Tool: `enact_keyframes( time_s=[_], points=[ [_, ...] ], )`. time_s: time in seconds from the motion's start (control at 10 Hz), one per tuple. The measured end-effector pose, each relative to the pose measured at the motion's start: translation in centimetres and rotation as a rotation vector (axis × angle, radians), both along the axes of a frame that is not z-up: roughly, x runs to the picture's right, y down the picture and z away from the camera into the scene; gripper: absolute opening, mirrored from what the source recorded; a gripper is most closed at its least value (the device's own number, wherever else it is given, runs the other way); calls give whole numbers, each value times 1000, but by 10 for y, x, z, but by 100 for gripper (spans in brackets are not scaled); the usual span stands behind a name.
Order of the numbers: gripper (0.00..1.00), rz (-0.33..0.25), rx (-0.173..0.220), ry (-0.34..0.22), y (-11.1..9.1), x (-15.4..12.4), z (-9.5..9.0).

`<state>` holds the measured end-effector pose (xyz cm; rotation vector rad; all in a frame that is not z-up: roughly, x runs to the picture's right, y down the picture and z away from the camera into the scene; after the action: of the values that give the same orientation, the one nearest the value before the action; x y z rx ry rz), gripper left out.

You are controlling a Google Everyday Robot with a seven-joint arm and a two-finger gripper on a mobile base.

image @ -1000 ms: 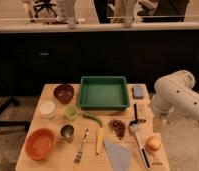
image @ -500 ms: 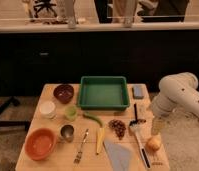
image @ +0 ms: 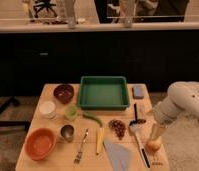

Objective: Wipe red bowl with towel

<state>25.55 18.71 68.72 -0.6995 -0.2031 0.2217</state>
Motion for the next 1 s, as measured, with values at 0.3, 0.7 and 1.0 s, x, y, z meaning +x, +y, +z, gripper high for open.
enact_keyframes(
  time_s=[0.3, 0.7, 1.0],
  points=[
    [80, 19, 50, 33, 14, -18, -4],
    [80, 15, 59, 32, 20, -24, -4],
    [80, 15, 59, 32, 20, -25, -4]
  ],
)
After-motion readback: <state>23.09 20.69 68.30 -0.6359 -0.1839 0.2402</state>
